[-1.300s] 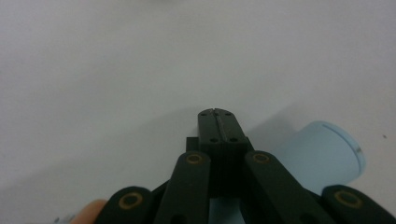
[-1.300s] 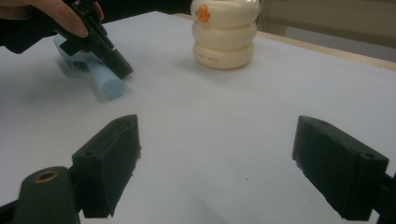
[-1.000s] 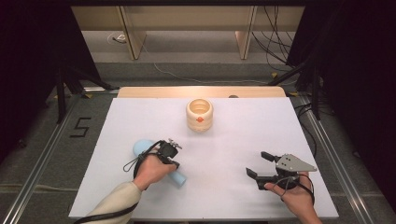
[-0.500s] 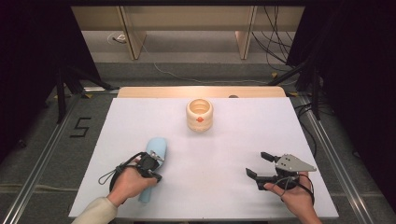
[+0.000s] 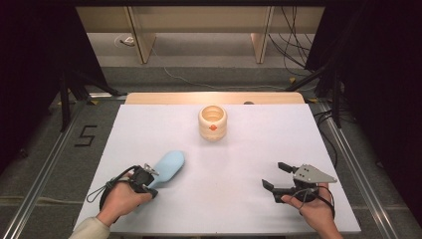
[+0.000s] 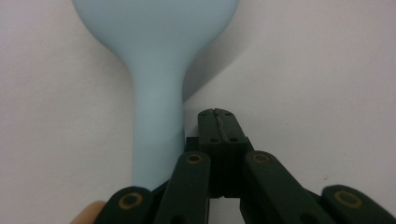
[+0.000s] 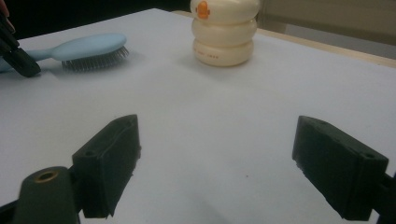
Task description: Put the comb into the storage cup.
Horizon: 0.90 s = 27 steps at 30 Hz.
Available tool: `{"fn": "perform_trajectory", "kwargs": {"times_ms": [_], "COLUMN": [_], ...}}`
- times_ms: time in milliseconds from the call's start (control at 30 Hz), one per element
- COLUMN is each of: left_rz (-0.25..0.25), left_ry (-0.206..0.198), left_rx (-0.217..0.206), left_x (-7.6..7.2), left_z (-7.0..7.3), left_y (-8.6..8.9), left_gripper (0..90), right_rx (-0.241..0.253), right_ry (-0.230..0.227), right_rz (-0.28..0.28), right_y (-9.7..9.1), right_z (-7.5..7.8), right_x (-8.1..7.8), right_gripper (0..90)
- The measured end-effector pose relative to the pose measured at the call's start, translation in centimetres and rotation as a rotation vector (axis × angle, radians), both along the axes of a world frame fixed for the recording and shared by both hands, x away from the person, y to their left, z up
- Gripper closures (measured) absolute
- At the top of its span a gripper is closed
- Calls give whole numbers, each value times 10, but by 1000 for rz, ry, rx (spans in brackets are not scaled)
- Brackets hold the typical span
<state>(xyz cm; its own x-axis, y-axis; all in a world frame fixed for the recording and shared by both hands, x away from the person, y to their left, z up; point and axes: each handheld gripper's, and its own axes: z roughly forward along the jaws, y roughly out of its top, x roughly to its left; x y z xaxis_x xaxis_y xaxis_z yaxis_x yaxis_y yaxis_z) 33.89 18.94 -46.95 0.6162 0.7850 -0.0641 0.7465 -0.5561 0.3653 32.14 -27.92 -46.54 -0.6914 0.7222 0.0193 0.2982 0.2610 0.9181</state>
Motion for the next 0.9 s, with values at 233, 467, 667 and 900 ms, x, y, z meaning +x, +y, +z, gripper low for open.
{"fn": "perform_trajectory", "kwargs": {"times_ms": [233,467,667,900], "left_rz": [26,24,12,-7], "left_ry": [0,-4,-9,-7], "left_rx": [14,21,28,34], "left_x": [1,1,1,1], "left_z": [0,0,0,1], "left_y": [12,15,14,15], "left_gripper": [897,897,896,880], "right_rx": [-2,0,0,0], "right_ry": [-1,-1,1,0], "right_rz": [1,0,1,2], "right_y": [0,0,0,0], "right_z": [0,0,0,0], "right_x": [0,0,0,0], "right_gripper": [163,162,162,162]}}
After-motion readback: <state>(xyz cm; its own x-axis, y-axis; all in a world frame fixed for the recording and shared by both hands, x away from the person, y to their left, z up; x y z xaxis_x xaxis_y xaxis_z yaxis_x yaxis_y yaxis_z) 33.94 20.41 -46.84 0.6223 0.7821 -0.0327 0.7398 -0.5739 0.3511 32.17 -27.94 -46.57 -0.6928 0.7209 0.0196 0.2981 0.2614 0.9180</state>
